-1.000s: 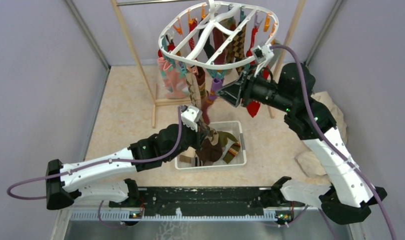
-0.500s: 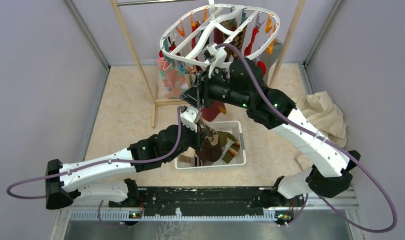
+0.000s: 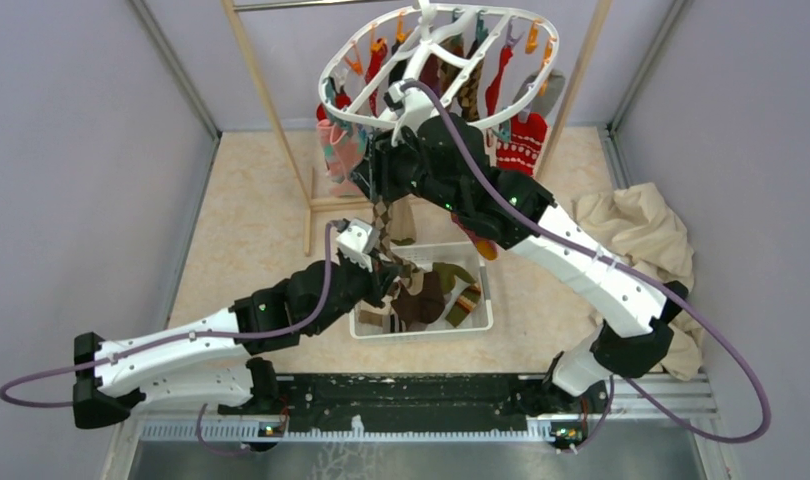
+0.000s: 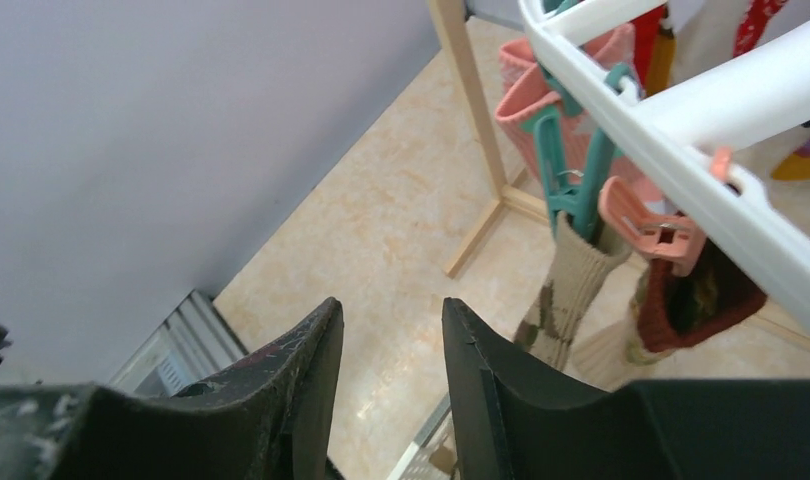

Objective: Remove the socks clipped to the hanger
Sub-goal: Remove the sock from the hanger, then place the sock in the bin.

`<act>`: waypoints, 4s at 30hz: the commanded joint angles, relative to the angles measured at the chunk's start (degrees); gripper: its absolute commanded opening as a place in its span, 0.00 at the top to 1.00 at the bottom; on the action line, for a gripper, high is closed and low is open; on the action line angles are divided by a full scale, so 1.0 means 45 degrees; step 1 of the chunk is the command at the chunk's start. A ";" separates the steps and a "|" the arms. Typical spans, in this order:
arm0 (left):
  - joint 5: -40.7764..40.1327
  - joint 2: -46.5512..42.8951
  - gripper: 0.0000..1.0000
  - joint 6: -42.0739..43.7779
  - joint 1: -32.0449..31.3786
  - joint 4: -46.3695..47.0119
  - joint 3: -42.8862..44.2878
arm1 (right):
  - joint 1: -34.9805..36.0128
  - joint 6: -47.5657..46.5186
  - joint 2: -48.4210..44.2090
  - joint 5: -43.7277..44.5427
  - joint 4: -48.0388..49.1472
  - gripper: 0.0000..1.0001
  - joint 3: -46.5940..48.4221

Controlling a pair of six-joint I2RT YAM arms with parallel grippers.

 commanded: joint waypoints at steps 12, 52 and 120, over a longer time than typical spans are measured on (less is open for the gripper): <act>-0.0587 -0.1863 1.00 -0.0667 -0.0196 -0.1066 -0.0720 | 0.0183 -0.0853 0.2004 0.2963 -0.0489 0.56 0.2916; -0.0037 -0.1960 1.00 -0.0746 -0.0237 -0.0932 -0.0927 | 0.1213 -0.2650 0.4197 0.9283 0.0002 0.47 0.4401; -0.0574 0.1668 0.95 -0.0526 -0.0029 0.0789 -0.1008 | 0.0534 -0.1763 0.0101 0.6825 0.1914 0.45 -0.1124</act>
